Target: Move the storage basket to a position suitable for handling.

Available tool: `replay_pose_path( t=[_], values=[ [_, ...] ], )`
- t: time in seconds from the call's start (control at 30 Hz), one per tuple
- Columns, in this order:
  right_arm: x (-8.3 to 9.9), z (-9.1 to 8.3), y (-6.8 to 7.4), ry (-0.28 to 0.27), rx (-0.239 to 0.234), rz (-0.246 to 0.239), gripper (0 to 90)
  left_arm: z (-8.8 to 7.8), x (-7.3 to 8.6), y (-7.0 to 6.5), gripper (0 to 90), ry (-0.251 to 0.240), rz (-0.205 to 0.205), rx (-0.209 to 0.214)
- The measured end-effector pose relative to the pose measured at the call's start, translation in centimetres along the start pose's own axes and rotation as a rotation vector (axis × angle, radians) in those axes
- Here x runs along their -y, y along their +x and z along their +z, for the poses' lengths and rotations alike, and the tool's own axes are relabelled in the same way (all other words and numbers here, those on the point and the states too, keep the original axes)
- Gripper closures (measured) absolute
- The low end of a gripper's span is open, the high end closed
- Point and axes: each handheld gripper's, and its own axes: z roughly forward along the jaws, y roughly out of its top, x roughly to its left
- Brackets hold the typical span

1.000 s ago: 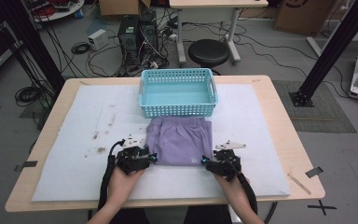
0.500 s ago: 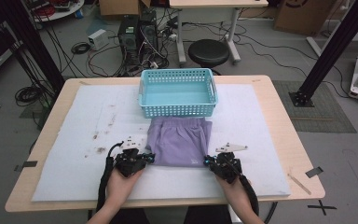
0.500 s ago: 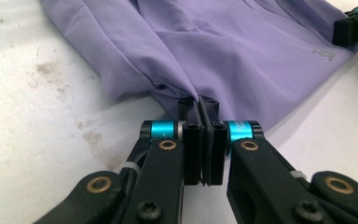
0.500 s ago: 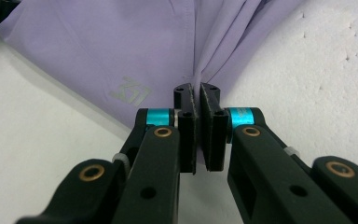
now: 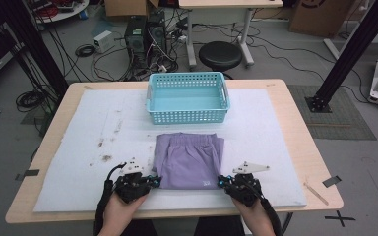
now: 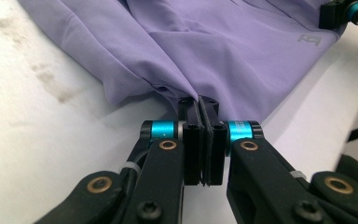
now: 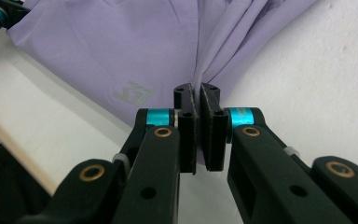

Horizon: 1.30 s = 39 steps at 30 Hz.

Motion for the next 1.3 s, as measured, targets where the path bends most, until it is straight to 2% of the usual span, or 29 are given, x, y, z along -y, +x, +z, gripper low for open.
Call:
replay_pose_path(
  t=[0.17,0.33,0.37,0.4,0.43,0.47,0.53,0.57,0.63,0.7,0.77,0.87,0.93,0.97,1.0,1.03,1.1,1.2,1.3],
  values=[
    [1.0,-0.8,0.7,0.001,-0.001,-0.022,86.7,-0.5,0.9,-1.3,88.1,0.014,0.028,0.006],
    [1.8,-1.3,1.1,0.009,-0.002,-0.034,86.5,-0.8,1.4,-1.9,87.8,0.016,0.036,0.014],
    [1.8,-1.3,1.1,0.012,-0.001,-0.037,85.4,-0.9,1.4,-1.9,85.7,0.018,0.051,0.011],
    [1.9,-1.3,1.2,0.013,0.003,-0.042,80.2,-1.0,1.4,-1.9,77.4,0.019,0.074,-0.005],
    [1.8,-1.3,1.1,0.005,0.006,-0.050,68.2,-1.1,1.4,-1.9,64.3,0.012,0.089,-0.024],
    [1.6,-1.5,1.1,-0.002,0.010,-0.048,62.3,-1.4,1.3,-1.7,55.2,0.006,0.101,-0.025],
    [1.2,-1.9,0.7,-0.031,0.005,-0.054,58.3,-2.0,0.9,-1.3,48.4,-0.040,0.119,-0.030],
    [0.9,-2.1,0.5,-0.049,0.020,-0.060,54.6,-2.4,0.6,-1.0,43.3,-0.059,0.130,-0.046],
    [0.2,-2.4,-0.1,-0.085,0.029,-0.075,51.3,-3.0,-0.3,-0.2,41.6,-0.101,0.134,-0.065],
    [-0.9,-2.6,-0.7,-0.125,0.047,-0.085,46.8,-3.5,-1.3,1.0,38.3,-0.164,0.139,-0.079],
    [-2.2,-2.5,-1.4,-0.165,0.068,-0.107,44.8,-3.6,-2.5,2.2,37.9,-0.211,0.159,-0.109],
    [-4.3,-1.9,-2.8,-0.219,0.092,-0.109,41.7,-3.1,-4.1,4.3,37.9,-0.220,0.166,-0.160],
    [-5.9,-1.3,-3.5,-0.252,0.111,-0.109,40.8,-2.4,-5.1,5.8,36.4,-0.233,0.142,-0.169],
    [-6.6,-1.0,-3.9,-0.255,0.116,-0.103,39.8,-2.1,-5.5,6.3,36.3,-0.240,0.123,-0.186],
    [-7.4,-0.5,-4.3,-0.260,0.125,-0.092,39.3,-1.7,-6.0,6.9,36.3,-0.249,0.121,-0.215],
    [-8.3,0.0,-4.9,-0.264,0.149,-0.085,39.1,-1.5,-6.3,7.2,36.2,-0.255,0.129,-0.225],
    [-9.5,0.7,-5.7,-0.269,0.167,-0.061,37.2,-0.8,-7.1,8.0,36.2,-0.271,0.120,-0.248],
    [-11.4,1.8,-7.3,-0.283,0.181,-0.012,37.0,0.2,-8.2,9.5,35.7,-0.288,0.088,-0.262],
    [-13.0,3.0,-8.8,-0.275,0.206,0.023,35.3,1.6,-9.0,11.1,33.4,-0.281,0.034,-0.264]
  ],
)
